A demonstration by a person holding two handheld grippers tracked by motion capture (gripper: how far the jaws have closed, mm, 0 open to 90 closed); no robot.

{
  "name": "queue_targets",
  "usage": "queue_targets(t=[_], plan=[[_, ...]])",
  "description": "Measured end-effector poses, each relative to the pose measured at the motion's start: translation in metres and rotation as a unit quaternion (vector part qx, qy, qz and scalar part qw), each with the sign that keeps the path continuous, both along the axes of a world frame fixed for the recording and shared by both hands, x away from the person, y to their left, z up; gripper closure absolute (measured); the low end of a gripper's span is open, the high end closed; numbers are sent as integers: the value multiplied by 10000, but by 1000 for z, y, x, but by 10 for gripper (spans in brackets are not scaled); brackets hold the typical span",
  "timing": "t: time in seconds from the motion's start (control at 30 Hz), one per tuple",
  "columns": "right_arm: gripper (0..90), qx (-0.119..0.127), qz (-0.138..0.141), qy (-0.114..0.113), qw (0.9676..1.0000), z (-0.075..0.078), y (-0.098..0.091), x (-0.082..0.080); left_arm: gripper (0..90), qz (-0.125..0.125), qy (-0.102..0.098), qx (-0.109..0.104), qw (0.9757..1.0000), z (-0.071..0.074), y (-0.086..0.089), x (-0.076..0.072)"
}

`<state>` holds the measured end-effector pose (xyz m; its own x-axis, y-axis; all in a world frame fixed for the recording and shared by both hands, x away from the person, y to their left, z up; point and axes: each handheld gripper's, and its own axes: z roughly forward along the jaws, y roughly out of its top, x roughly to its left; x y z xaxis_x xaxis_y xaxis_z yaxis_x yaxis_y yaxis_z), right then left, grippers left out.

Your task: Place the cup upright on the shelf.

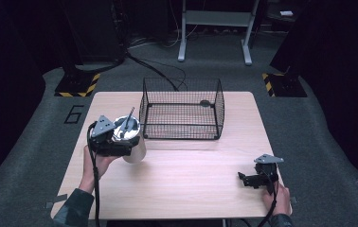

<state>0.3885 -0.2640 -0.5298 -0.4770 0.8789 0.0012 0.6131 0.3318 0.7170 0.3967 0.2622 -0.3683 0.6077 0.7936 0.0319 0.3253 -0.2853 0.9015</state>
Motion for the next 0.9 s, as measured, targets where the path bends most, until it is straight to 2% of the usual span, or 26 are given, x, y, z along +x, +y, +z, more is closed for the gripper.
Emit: queue_targets(t=[0.4, 0.9], plan=[[0, 2, -2, 1, 10000, 0, 0, 0, 39, -236, -74, 18, 9997, 7, -17, 4], [0, 2, -2, 1, 10000, 0, 0, 0, 39, -475, -71, 19, 9988, 17, -37, 10]])
